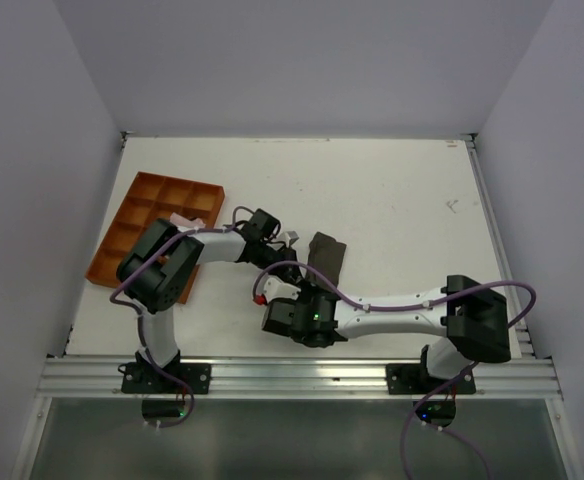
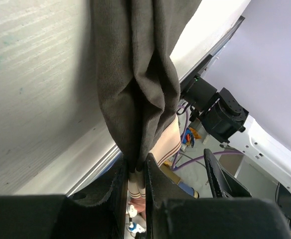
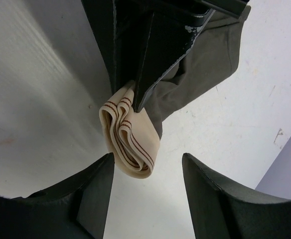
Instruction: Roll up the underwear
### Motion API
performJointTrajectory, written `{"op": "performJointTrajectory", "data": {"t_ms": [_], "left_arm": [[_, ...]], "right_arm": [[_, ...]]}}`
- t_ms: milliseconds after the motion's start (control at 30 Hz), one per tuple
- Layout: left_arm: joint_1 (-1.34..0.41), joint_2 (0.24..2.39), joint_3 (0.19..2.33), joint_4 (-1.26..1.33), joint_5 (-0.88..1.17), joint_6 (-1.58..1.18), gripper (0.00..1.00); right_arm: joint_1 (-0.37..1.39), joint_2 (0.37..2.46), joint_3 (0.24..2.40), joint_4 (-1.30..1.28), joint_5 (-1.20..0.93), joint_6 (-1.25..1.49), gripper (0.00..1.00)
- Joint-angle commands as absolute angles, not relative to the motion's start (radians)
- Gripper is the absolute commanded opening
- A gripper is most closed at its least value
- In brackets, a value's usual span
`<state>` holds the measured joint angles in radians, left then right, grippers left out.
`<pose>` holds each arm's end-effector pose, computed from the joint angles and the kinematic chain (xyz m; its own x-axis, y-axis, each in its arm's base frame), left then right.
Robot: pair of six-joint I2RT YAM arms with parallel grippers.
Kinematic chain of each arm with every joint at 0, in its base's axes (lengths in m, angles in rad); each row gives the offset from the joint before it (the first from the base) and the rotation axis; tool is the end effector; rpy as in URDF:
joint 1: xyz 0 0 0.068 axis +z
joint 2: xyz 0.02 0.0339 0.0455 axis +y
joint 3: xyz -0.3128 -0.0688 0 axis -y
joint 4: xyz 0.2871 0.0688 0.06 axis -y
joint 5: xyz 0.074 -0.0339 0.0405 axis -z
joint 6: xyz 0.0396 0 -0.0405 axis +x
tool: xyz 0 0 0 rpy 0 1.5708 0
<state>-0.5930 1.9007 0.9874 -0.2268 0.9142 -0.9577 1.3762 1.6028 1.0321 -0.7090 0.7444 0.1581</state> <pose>0.3020 -0.2413 0.1296 -0.9369 0.0293 0.3484 -0.2622 0.6003 -0.7556 0.0908 0.3221 0.2227 -0.2906 -0.8757 -0.3856 -0.6463 0.4768 -0.5957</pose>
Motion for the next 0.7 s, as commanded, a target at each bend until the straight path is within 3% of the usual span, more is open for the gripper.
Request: {"op": "performJointTrajectory", "data": {"t_ms": [0, 500, 667], "left_arm": [[-0.58, 1.911, 1.0, -0.236, 0.957, -0.95, 0.0], [-0.575, 1.916, 0.959, -0.206, 0.96, -0.965, 0.0], [-0.572, 1.922, 0.951, -0.212, 0.965, -0.951, 0.0]], "right_arm": [[1.382, 1.614, 1.025, -0.667, 0.75, 0.132, 0.61], [1.381, 1.732, 1.006, -0.611, 0.772, 0.11, 0.61], [1.381, 1.74, 0.994, -0.588, 0.793, 0.12, 0.56]]}}
